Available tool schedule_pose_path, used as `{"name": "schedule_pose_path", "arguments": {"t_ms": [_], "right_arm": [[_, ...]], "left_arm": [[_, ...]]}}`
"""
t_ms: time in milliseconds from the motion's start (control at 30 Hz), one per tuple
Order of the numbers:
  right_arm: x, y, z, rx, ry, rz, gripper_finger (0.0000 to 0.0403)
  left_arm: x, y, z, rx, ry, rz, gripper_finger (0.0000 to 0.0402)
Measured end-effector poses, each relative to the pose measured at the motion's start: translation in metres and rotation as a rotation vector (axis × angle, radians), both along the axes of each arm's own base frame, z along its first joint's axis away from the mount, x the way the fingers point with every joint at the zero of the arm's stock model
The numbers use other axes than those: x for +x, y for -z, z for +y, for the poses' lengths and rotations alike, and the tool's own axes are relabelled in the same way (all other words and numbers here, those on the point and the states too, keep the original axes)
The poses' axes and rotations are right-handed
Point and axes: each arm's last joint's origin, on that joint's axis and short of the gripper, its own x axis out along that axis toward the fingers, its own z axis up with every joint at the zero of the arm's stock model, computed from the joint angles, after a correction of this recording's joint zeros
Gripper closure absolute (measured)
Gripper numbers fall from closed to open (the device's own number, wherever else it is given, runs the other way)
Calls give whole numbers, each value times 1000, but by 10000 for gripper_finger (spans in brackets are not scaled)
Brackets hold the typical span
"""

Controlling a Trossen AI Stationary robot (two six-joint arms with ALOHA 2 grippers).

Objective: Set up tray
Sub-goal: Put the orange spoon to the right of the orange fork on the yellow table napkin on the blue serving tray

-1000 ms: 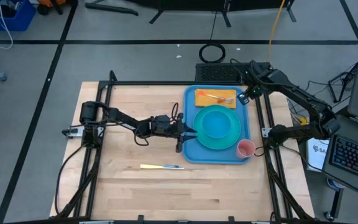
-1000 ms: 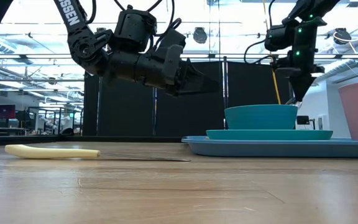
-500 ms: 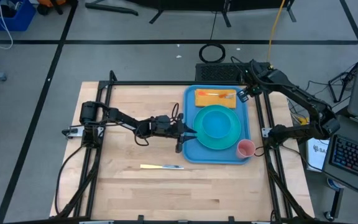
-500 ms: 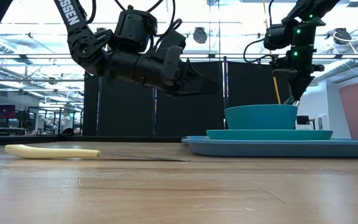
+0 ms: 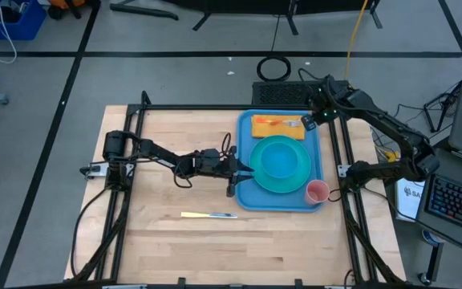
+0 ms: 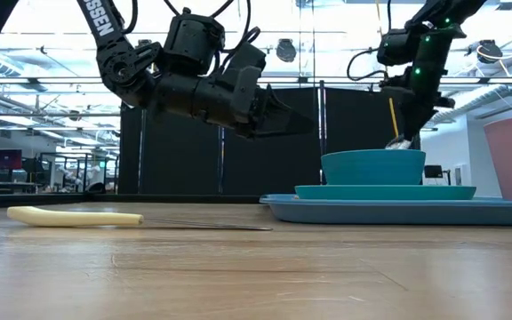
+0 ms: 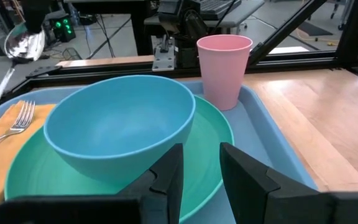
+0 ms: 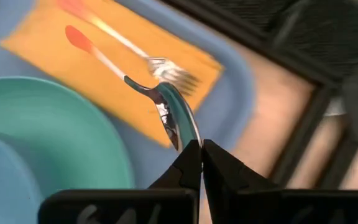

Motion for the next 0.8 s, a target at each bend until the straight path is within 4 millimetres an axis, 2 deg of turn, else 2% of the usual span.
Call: {"name": "schedule_pose_path", "arguments": {"t_ms": [167,367,800], "right_arm": [[1,5,-11,105,36,-175,403],[6,18,-29,182,55,-276,403],[16,64,-55,430,92,-342,403]], "left_arm": [[0,0,0,0,1,-1,293],[0,0,-3,0,9,-2,293],[0,0,-3,3,14,0,293]]}}
